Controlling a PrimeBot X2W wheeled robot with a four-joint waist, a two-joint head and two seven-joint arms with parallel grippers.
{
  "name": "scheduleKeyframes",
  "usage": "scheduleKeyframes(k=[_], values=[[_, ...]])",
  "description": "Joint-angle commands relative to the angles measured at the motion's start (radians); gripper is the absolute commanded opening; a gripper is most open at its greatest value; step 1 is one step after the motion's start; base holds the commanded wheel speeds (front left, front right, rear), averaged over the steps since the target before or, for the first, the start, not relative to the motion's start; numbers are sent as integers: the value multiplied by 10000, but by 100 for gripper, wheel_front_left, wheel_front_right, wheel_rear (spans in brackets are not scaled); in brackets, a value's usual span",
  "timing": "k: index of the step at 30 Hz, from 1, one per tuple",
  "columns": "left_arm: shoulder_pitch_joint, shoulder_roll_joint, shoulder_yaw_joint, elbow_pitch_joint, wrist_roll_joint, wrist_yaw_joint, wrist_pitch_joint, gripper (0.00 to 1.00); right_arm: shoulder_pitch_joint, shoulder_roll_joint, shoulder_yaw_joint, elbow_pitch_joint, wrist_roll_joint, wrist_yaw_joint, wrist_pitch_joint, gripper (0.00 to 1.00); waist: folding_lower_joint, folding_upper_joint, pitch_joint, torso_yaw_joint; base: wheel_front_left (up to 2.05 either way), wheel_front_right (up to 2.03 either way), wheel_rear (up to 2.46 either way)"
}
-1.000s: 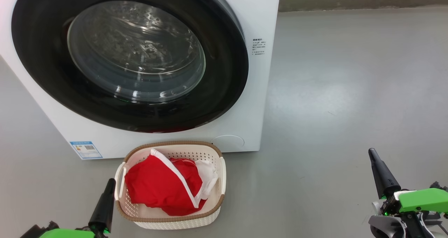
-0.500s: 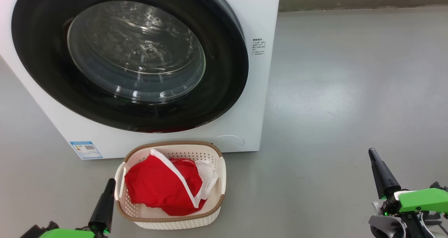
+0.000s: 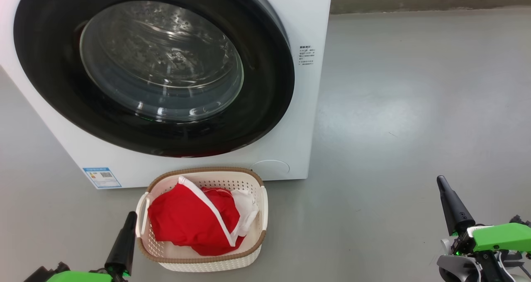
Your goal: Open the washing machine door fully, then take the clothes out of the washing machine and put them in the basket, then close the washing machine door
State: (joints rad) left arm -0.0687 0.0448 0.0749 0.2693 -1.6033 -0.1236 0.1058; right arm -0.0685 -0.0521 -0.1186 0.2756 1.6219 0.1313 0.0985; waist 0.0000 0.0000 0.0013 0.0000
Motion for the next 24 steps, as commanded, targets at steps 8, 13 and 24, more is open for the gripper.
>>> scheduleKeyframes(k=[8, 13, 24], values=[[-440, 69, 385, -202, -56, -71, 69, 0, -432, -57, 139, -275, -56, -6, 72, 0, 0, 0, 0, 0, 0, 0, 0], [-440, 68, 386, -202, -55, -71, 70, 0, -433, -53, 135, -274, -60, -6, 76, 0, 0, 0, 0, 0, 0, 0, 0], [-440, 66, 388, -202, -54, -71, 72, 0, -434, -46, 124, -274, -69, -6, 84, 0, 0, 0, 0, 0, 0, 0, 0]])
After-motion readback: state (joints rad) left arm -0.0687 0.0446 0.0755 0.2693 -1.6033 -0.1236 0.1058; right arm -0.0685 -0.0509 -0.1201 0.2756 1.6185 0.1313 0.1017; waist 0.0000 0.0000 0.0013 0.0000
